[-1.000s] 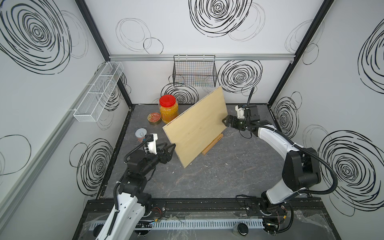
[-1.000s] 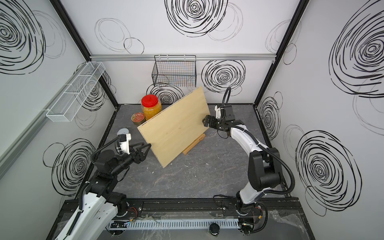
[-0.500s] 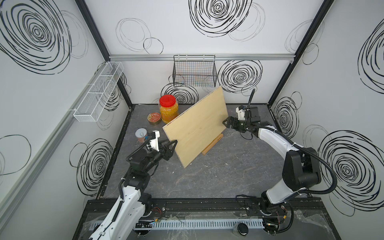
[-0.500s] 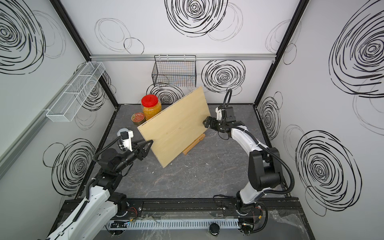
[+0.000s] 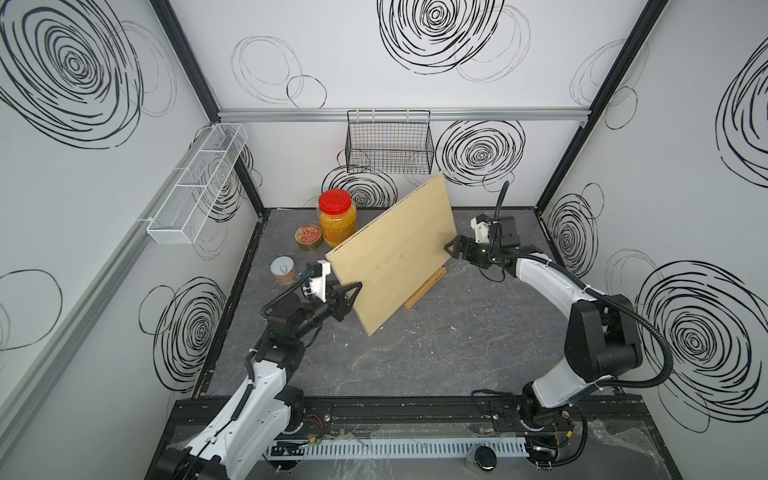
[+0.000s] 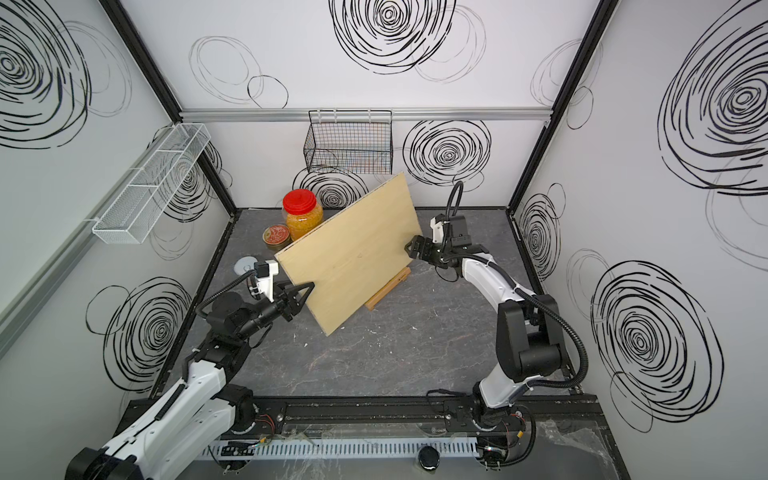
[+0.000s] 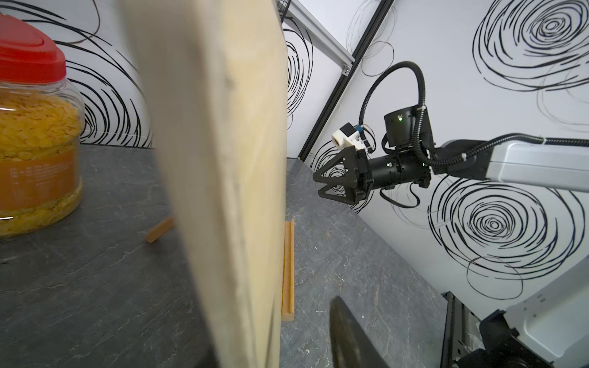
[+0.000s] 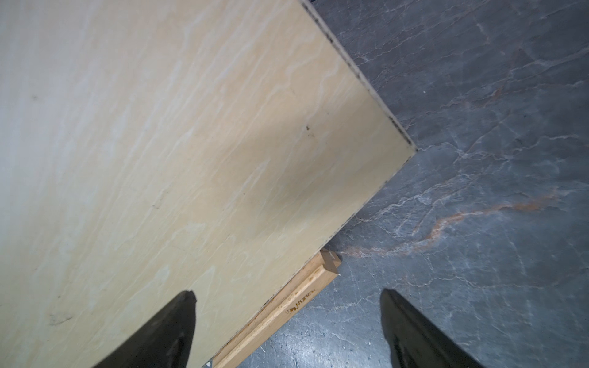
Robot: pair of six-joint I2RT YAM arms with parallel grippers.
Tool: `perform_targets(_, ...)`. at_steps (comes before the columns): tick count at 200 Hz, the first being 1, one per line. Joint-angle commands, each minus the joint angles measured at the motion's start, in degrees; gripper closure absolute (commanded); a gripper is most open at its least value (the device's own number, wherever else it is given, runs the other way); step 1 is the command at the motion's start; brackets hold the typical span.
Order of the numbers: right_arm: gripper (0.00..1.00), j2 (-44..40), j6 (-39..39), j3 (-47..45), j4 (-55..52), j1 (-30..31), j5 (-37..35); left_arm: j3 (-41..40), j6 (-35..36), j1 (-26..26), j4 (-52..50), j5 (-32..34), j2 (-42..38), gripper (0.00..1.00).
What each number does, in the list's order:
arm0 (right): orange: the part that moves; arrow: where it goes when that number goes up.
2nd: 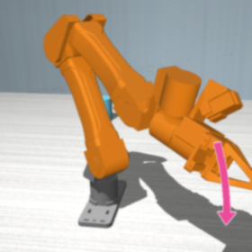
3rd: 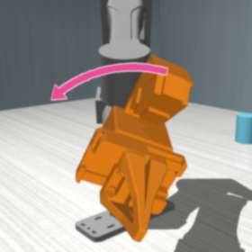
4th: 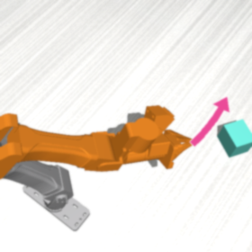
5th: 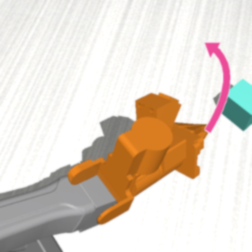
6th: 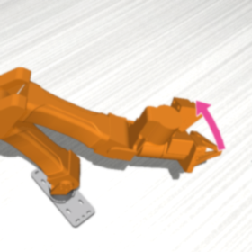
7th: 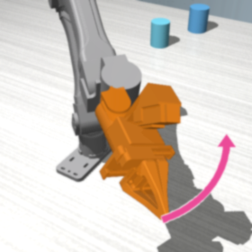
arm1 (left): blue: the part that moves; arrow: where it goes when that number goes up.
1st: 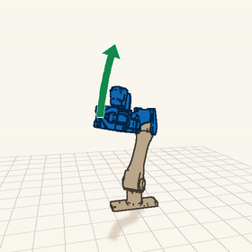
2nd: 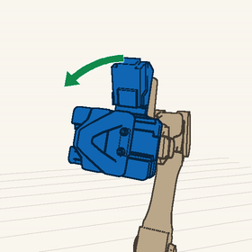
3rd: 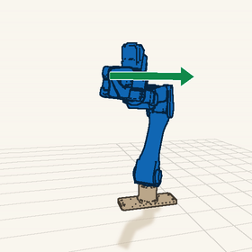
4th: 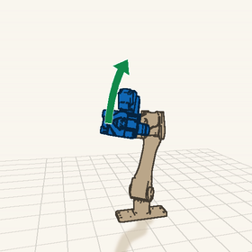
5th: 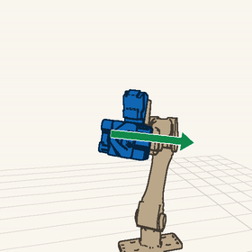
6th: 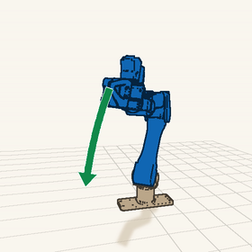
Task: Disassemble the easel
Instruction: Pick up the drawing board from the easel.
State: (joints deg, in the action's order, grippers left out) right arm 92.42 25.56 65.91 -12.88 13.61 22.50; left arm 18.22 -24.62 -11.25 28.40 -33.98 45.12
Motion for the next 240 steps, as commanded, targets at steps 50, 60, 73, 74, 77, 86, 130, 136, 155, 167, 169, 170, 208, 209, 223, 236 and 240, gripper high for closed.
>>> perform_targets(50, 0.08, -0.12, 1.2, -1.9, 2.19, 0.72, 1.5, 2.34, 4.18, -0.71, 1.48, -1.23, 0.31, 0.78)
perform_targets(60, 0.08, -0.26, 1.2, -1.9, 2.23, 0.85, 1.49, 2.59, 4.54, -0.79, -0.8, -0.33, -0.25, 0.84)
perform_targets(73, 0.08, -0.43, 1.24, -2.01, 2.26, 1.07, 1.46, 2.54, 4.53, -0.95, -1.01, 0.92, -1.08, 0.91)
perform_targets(74, 0.08, -0.46, 1.24, -1.97, 2.25, 1.07, 1.43, 2.49, 4.47, -0.96, -0.95, 0.97, -1.13, 0.92)
perform_targets(77, 0.08, -0.46, 1.18, -2.07, 2.25, 1.07, 1.33, 2.38, 4.37, -1.04, -0.71, 1.29, -1.28, 0.93)
perform_targets(86, 0.08, -0.51, 1.16, -2.19, 2.27, 1.15, 1.23, 2.05, 4.23, -1.46, 0.21, 2.17, -1.81, 0.97)
perform_targets(130, 0.08, -1.16, 1.07, -3.16, 2.36, 1.2, 1.2, 0.23, 3.42, -5.24, 5.49, 8.83, -3.38, 1.0)
perform_targets(136, 0.08, -1.28, 0.99, -3.32, 2.42, 1.16, 1.14, -0.08, 3.15, -5.97, 6.36, 9.66, -3.38, 1.0)
perform_targets(155, 0.08, -1.51, 0.72, -3.32, 2.0, 1.2, 1.06, -0.77, 2.22, -8.01, 9.24, 11.92, -3.68, 1.0)
perform_targets(167, 0.08, -1.71, 0.72, -3.34, 2.07, 1.25, 1.07, -1.04, 1.88, -9.22, 10.84, 13.64, -4.15, 1.0)
perform_targets(169, 0.08, -1.74, 0.76, -3.38, 2.07, 1.25, 1.06, -1.13, 1.8, -9.41, 11.23, 13.95, -4.27, 1.0)
perform_targets(170, 0.08, -1.77, 0.74, -3.4, 2.03, 1.25, 1.06, -1.19, 1.78, -9.45, 11.36, 14.08, -4.35, 1.0)
perform_targets(208, 0.08, -2.07, 0.72, -3.06, 1.9, 1.33, 1.23, -1.37, -1.63, -11.48, 14.31, 20.87, -5.51, 1.0)
perform_targets(209, 0.08, -2.07, 0.72, -3.06, 1.9, 1.33, 1.27, -1.4, -1.82, -11.5, 14.49, 20.92, -5.5, 1.0)
perform_targets(223, 0.08, -1.86, 0.63, -3.11, 1.92, 1.37, 1.45, -1.78, -3.58, -12.3, 17.47, 22.44, -5.4, 1.0)
perform_targets(236, 0.08, -1.55, 0.63, -3.16, 2.03, 1.34, 1.53, -1.64, -4.17, -13.15, 19.14, 23.69, -5.16, 1.0)
perform_targets(240, 0.08, -1.42, 0.63, -3.16, 2.01, 1.32, 1.57, -1.59, -4.19, -13.51, 19.45, 24.04, -5.06, 1.0)
